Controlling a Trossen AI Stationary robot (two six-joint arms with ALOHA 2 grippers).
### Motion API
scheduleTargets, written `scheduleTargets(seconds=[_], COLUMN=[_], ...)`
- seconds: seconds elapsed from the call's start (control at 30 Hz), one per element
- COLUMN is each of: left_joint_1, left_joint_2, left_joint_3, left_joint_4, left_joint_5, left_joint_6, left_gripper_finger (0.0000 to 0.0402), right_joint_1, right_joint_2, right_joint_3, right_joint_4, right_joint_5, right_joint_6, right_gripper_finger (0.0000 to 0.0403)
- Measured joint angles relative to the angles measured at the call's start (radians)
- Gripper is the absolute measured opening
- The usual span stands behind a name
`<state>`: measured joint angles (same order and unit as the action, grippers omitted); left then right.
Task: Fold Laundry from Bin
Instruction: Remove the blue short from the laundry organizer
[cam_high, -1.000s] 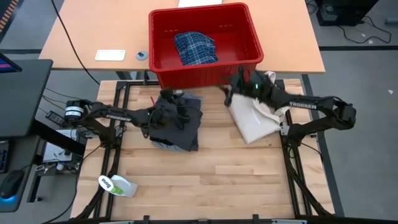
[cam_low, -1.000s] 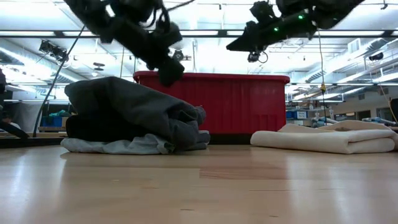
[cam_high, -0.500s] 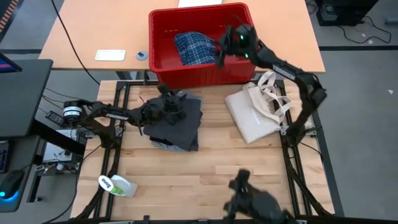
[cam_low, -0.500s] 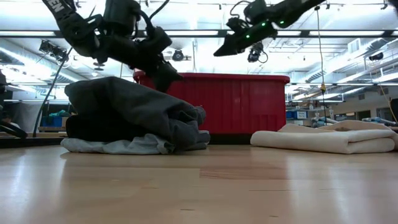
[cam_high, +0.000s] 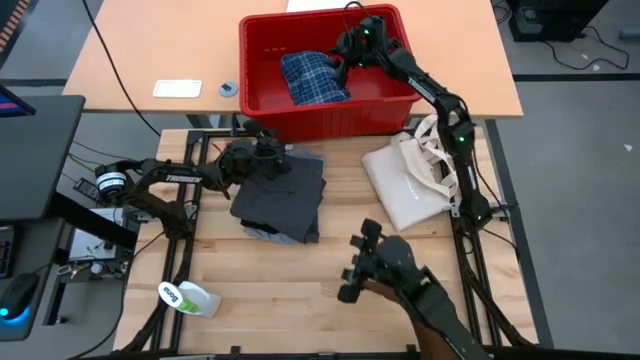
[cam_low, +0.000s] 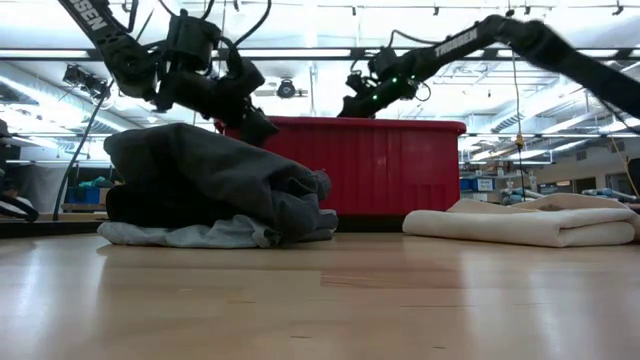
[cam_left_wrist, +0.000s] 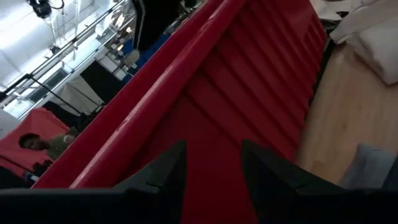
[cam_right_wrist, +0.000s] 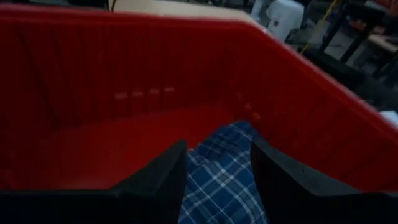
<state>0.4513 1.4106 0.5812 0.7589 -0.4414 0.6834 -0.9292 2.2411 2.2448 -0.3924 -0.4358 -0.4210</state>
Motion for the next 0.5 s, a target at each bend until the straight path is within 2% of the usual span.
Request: scheduleTargets(seconds=[0.1, 0.2, 0.3, 0.37, 0.5], left_joint_1=[-0.001, -0.009, -0.009, 0.002, 0.063], left_joint_2=[-0.012, -0.050, -0.096, -0.127, -0.131], left_joint_3=[0.000, 0.017, 0.055, 0.114, 0.301], left_joint_4=[-0.006, 0.002, -0.043, -0.133, -0.444], left_joint_5=[0.010, 0.012, 0.009, 0.010, 0.011], left_joint_6=[0.004, 0.012, -0.025, -0.074, -0.192], left_gripper_finger=[0.0154, 0.0153, 0.0153, 0.0153, 0.0153], right_joint_1=[-0.008, -0.024, -0.046, -0.061, -0.079], right_joint_2=[0.071, 0.079, 0.082, 0.082, 0.082], right_joint_3=[0.107, 0.087, 0.084, 0.084, 0.084], right_joint_4=[-0.058, -0.056, -0.144, -0.208, -0.371], right_joint_5=[0.011, 0.077, 0.136, 0.156, 0.157], right_joint_6=[-0.017, -0.087, -0.126, -0.124, -0.112], right_gripper_finger=[0.0185, 0.0186, 0.0189, 0.0190, 0.0190])
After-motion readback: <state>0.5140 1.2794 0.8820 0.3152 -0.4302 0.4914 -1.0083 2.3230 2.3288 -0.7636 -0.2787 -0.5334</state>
